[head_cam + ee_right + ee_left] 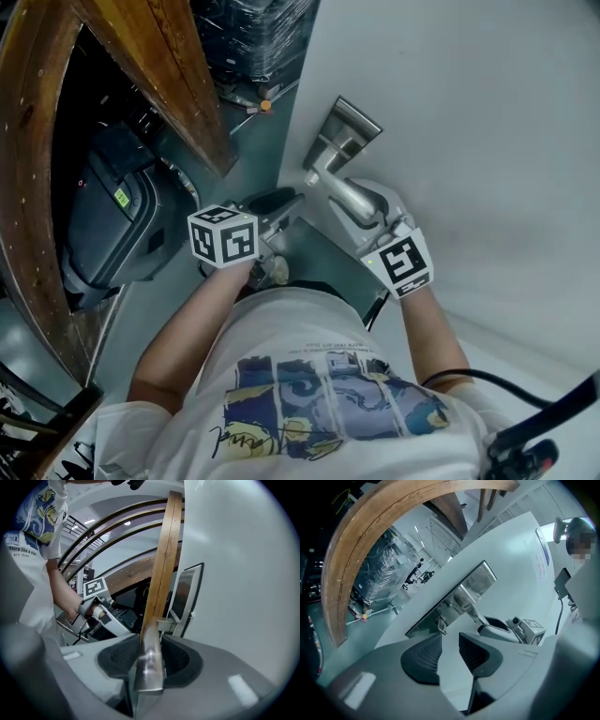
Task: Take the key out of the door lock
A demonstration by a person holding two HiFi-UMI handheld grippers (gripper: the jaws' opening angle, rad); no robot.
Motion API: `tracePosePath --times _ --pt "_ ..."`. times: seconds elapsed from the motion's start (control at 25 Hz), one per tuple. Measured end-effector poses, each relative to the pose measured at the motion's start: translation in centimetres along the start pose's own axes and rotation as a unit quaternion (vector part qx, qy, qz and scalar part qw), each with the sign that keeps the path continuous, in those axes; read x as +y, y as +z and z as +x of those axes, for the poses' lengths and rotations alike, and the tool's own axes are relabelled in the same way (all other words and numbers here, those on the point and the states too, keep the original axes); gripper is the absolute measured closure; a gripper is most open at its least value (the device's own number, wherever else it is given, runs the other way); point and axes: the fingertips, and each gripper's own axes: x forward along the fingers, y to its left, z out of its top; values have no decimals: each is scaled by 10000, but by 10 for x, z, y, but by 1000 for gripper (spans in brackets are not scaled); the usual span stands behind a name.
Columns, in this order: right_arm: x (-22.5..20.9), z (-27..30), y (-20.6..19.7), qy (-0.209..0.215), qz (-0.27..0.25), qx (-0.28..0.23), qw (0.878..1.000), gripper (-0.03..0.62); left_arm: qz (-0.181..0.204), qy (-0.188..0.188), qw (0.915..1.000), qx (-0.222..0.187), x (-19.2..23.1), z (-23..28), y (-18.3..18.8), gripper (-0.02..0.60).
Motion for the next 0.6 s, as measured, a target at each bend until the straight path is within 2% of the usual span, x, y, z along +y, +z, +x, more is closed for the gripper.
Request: tracePosePath --times 0.08,0.24,0.48,0.6 --pt "1 1 -2 11 24 8 10000 472 -215 -38 9997 -52 4 7 0 456" --pt "0 0 -2 64 31 -29 10000 476 -871 -161 9958 -211 12 20 1 446" --pt "2 0 -2 91 186 10 9998 476 -1638 -381 9852 -342 18 35 -1 437" --pt "2 0 -1 105 173 12 9998 476 -2046 -596 9760 -453 16 43 0 437"
